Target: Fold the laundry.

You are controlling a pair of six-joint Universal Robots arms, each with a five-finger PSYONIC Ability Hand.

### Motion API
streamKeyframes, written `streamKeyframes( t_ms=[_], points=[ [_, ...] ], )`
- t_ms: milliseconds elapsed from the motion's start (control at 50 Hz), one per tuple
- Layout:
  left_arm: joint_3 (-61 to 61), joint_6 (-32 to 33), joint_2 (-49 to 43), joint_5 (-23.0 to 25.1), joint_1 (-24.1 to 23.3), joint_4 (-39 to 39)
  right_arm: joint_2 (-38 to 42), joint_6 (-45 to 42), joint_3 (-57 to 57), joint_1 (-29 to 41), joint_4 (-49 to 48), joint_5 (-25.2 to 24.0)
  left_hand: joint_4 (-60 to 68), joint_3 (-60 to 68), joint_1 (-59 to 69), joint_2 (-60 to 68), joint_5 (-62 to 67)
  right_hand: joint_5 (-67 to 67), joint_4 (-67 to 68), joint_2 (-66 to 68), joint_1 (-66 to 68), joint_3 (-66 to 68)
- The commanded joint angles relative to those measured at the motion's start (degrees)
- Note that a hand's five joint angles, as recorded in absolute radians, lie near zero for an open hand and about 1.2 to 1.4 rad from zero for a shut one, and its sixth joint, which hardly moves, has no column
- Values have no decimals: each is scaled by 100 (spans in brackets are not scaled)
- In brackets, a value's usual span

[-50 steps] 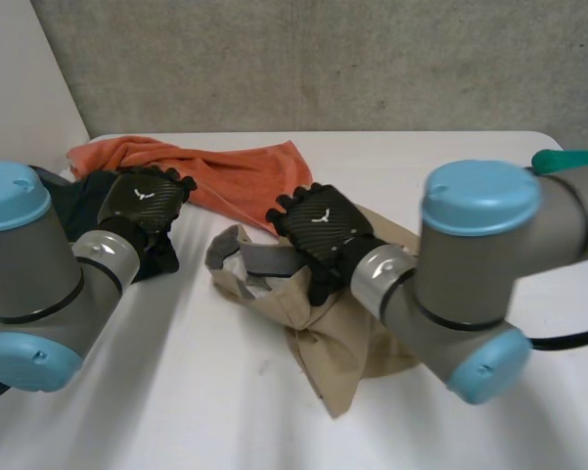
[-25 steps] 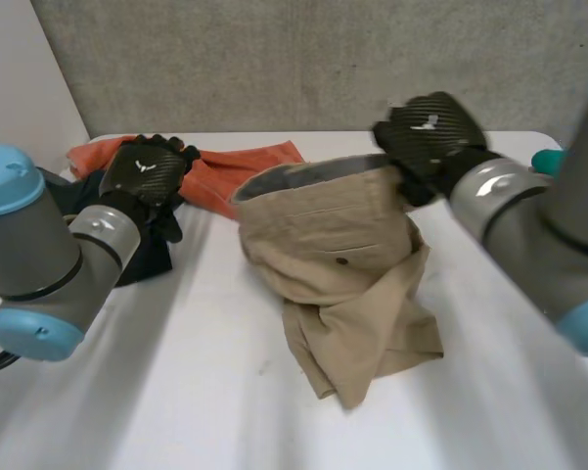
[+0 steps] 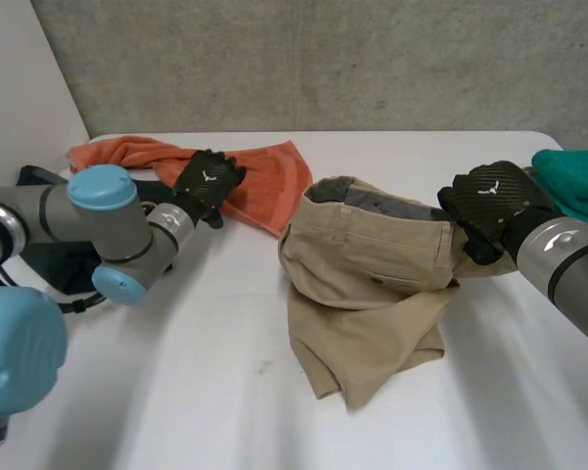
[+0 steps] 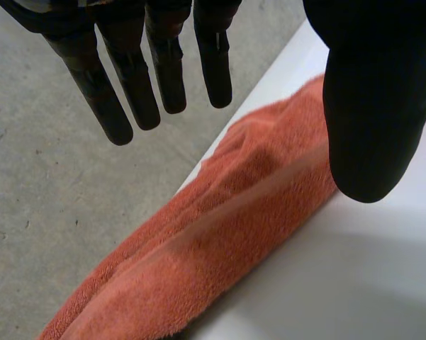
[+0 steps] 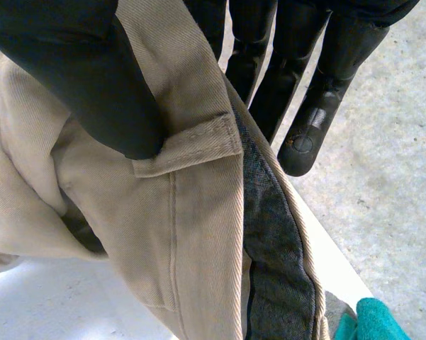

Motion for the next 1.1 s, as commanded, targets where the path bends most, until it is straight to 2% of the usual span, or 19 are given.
streamKeyframes(
  t_ms=[20, 240, 400, 520, 620, 700, 780, 800, 840, 880, 940, 980, 1000, 1040, 1100],
  points=[
    [1280, 268, -878, -16, 96, -411, 2, -4, 116, -7, -142, 10, 902, 913, 897, 918, 887, 1413, 1190, 1249, 2373, 1226],
    [2275, 426, -1582, 89, 139, -569, 10, -12, 221, -16, -160, 1, 2078, 2089, 2073, 2094, 2063, 1413, 1190, 1249, 2373, 1226],
    [2556, 523, -1758, 221, 157, -569, 10, -13, 309, -16, -177, 1, 3609, 3620, 3604, 3626, 3594, 1413, 1190, 1249, 2373, 1226],
    [2662, 523, -1828, 353, 157, -569, 10, -13, 389, -25, -177, 1, 5389, 5400, 5384, 5405, 5374, 1413, 1190, 1249, 2373, 1226],
    [2670, 672, -1864, 283, 157, -490, -25, -13, 459, -16, -195, 1, 5391, 5402, 5386, 5408, 5376, 1413, 1190, 1249, 2373, 1226],
    [2627, 1076, -1785, -59, 157, -262, -16, -13, 477, -25, -230, 1, 5391, 5402, 5386, 5408, 5376, 1413, 1190, 1249, 2373, 1226],
    [2600, 1165, -1337, -1069, 411, 440, -16, -13, 511, -16, -248, 1, 5391, 5402, 5386, 5408, 5376, 1413, 1190, 1249, 2373, 1226],
    [2591, 1139, -1058, -1636, 682, 824, -25, -13, 512, -16, -248, 1, 5391, 5402, 5386, 5408, 5376, 1413, 1190, 1249, 2373, 1226],
    [2522, 1121, -723, -2254, 1060, 1239, -25, -12, 529, -7, -248, 1, 5391, 5402, 5386, 5408, 5376, 1413, 1190, 1249, 2373, 1226],
    [2277, 1060, -320, -2668, 1412, 1643, -25, -4, 556, -7, -248, 1, 5391, 5402, 5386, 5408, 5376, 1413, 1190, 1249, 2373, 1226],
    [1767, 884, 69, -2487, 1449, 1804, -16, -12, 564, -7, -248, 1, 5391, 5402, 5386, 5408, 5376, 1413, 1190, 1249, 2373, 1226],
    [1003, 735, 447, -2021, 1397, 1883, -25, -4, 573, -16, -248, 1, 1207, 1218, 1202, 1224, 1193, 1413, 1190, 1249, 2373, 1226],
    [696, 691, 570, -1837, 1379, 1883, -25, -4, 573, -16, -248, 1, -1343, -1332, -1348, -1327, -1358, 1413, 1190, 1249, 2373, 1226],
    [21, 690, 815, -1434, 1265, 1927, -25, -4, 591, -16, -248, 1, -1474, -1463, -1479, -1458, -1489, 1413, 1190, 1249, 2373, 1226],
    [-544, 699, 1027, -1255, 1020, 2102, -42, -4, 626, -7, -239, 1, -1609, -1598, -1614, -1592, -1624, 1413, 1190, 1249, 2373, 1226]
  ],
)
